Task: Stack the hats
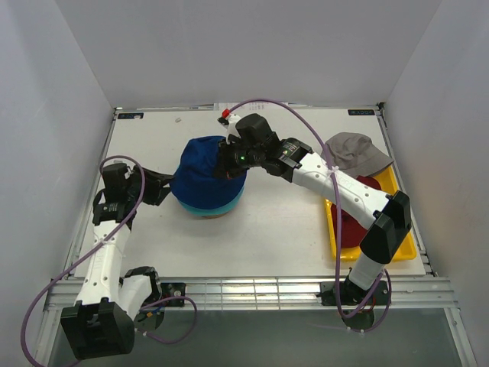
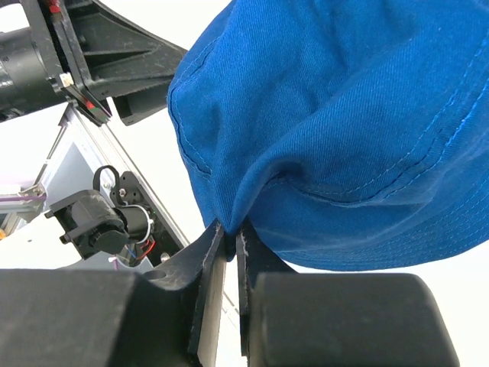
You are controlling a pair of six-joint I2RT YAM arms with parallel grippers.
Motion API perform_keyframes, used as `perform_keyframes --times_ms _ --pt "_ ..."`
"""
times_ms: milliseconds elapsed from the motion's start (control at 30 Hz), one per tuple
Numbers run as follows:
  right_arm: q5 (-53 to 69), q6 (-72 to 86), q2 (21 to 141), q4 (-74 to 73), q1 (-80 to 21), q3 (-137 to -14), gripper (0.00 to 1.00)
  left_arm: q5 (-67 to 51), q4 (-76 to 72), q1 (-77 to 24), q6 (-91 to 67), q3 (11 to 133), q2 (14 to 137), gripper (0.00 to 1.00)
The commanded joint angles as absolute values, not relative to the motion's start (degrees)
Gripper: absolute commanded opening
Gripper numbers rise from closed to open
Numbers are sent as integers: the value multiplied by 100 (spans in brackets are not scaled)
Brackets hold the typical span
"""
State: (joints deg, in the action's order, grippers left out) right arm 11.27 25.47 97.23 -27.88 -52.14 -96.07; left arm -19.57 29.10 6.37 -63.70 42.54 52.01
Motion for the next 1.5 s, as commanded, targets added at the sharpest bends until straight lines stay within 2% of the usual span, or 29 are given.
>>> perform_keyframes --times_ms 0,400,433,667,767,933,1133,1467 --pt "1081 2540 9457 -2514 -5238 -9589 14 -2092 2690 677 -6469 4131 5054 52" --pt "1081 2549 9457 -2522 -5238 -9589 14 -2127 2584 694 -6504 4025 5027 28" --pt "1072 2549 9448 -2522 -5238 -9589 14 -2118 2593 703 -6495 4034 5036 23" --pt "1046 2540 9457 -2523 -5238 -9571 19 -2092 2584 694 -6451 3999 5036 0" --pt "1037 2540 9440 -2531 -5238 -9571 25 -2066 2593 703 -6416 3964 5045 0" --pt "914 2523 9352 -2575 -5230 -9580 44 -1995 2645 712 -6337 3955 5062 0" --pt "738 2531 9176 -2637 -5168 -9510 55 -1890 2707 721 -6258 3894 5098 0" --pt "1036 2777 8710 -2497 -4353 -8755 56 -1828 2689 738 -6188 3691 5133 0"
